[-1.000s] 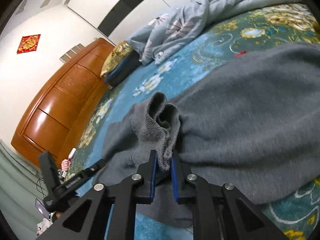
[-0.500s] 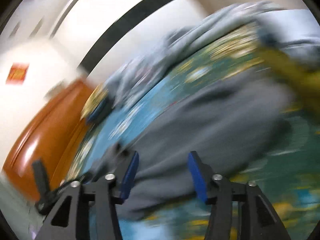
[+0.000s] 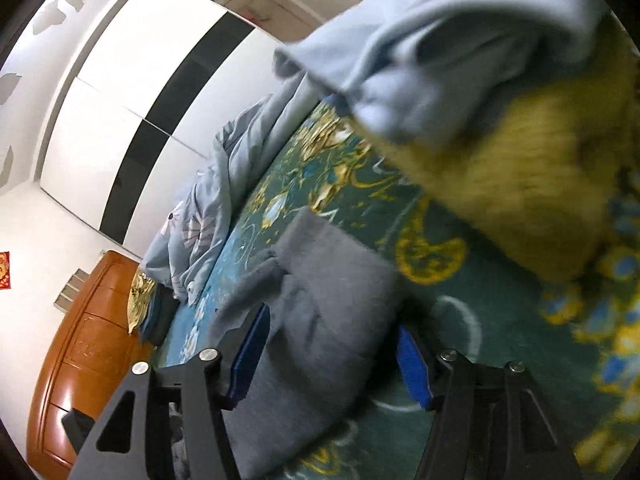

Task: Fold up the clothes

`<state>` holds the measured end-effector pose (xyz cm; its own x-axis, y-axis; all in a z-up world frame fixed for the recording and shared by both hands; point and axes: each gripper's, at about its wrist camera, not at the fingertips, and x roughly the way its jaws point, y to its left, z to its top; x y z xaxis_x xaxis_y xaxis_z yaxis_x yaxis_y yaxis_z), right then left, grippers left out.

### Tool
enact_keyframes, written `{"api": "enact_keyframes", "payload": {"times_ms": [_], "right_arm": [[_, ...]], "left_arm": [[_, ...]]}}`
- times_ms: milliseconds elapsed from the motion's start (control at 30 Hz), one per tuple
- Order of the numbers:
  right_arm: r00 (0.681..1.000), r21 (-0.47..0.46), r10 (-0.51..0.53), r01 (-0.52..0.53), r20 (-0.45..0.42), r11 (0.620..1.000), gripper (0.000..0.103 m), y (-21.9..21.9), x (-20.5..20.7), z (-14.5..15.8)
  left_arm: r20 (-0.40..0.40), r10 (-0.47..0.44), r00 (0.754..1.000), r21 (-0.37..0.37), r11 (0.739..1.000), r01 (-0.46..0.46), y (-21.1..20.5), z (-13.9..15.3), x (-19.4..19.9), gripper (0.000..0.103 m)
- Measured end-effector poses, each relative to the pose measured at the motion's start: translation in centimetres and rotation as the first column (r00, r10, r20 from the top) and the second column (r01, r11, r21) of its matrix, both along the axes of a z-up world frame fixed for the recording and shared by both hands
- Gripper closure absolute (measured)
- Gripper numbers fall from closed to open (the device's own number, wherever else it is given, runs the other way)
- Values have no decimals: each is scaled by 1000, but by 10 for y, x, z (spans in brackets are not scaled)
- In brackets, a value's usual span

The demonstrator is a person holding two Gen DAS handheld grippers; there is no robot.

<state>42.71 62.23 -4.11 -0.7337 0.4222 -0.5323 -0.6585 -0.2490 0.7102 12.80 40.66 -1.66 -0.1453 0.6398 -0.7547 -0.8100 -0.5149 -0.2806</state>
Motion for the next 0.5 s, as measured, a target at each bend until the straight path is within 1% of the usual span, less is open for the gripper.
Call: {"api": "enact_keyframes", "payload": {"times_ms": [67, 167, 200, 233, 300, 333, 367, 400, 500], "right_arm": [[1000, 3, 2, -2, -8, 1000, 38, 3, -7, -1], [1000, 4, -2, 3, -18, 1000, 41, 5, -14, 0], [1000, 6, -6, 6, -22, 1000, 46, 6, -16, 2], [1000, 8, -10, 10, -25, 1000, 60, 6, -17, 5], [1000, 28, -7, 7, -15, 1000, 73, 4, -17, 15], [1000, 39, -2, 2, -12, 999, 76, 3, -17, 20], [1000, 52, 4, -4, -6, 999, 77, 2, -17, 27], [1000, 77, 16, -17, 15, 997, 79, -2, -20, 38], [997, 165, 53, -62, 58, 984, 81, -18, -37, 72]], "left_arm": [[16, -9, 1000, 6, 1000, 9, -1, -3, -3, 55], [50, 0, 999, 55, 999, -3, -15, 5, -8, 55], [67, 13, 998, 79, 997, -19, -24, 9, -11, 55], [84, 26, 996, 103, 994, -35, -32, 14, -14, 55], [95, 77, 992, 149, 985, -91, -55, 26, -22, 55], [92, 105, 990, 171, 978, -120, -68, 32, -27, 55], [90, 134, 987, 185, 971, -149, -81, 37, -31, 54], [90, 157, 984, 195, 966, -172, -92, 40, -35, 53], [83, 236, 968, 204, 947, -248, -129, 44, -51, 53]]}}
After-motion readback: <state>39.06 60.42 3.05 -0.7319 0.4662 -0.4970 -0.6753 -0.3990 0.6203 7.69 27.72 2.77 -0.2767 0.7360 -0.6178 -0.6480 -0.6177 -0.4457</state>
